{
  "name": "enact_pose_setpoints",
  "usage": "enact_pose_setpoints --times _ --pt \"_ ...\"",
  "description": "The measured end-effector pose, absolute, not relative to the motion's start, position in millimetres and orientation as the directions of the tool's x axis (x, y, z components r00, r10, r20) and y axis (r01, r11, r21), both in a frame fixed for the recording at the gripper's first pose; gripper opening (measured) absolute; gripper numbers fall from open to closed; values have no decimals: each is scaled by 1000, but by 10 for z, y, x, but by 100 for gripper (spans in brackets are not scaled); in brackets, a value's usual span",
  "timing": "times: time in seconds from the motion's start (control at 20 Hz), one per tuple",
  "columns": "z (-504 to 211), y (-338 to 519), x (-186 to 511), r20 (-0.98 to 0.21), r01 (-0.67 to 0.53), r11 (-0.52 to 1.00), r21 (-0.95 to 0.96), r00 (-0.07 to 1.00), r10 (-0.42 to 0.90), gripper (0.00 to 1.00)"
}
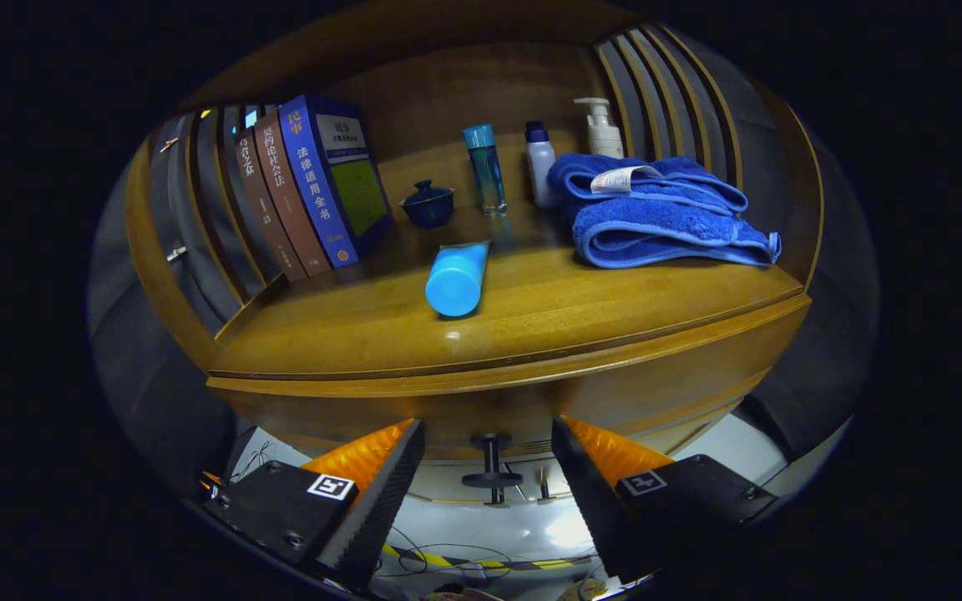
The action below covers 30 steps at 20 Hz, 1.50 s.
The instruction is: Pull open the drawer, take out the items inside it, and place them on the countertop above the cabinet.
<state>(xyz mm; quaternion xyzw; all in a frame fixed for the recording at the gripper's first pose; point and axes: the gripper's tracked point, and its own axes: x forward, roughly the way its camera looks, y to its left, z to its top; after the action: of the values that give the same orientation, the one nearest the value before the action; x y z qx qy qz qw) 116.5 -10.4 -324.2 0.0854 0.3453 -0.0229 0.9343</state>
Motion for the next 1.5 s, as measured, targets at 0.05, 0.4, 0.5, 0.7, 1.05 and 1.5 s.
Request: enact_pose_setpoints --times 0.05,0.4,0.5,0.7,1.05,1.5 --pt "-3251 -108 1161 -649 101 984 144 761 17 99" --pt "-3046 -131 1171 -611 91 988 123 791 3 100" --pt "-2892 -93 1116 -589 78 991 112 808 3 100" --pt "-2377 -55 1015 -517 60 991 115 856 8 100" --pt "-1053 -70 723 -316 37 997 62 949 -16 99" --pt "159 83 201 -100 0 1000 15 995 2 99"
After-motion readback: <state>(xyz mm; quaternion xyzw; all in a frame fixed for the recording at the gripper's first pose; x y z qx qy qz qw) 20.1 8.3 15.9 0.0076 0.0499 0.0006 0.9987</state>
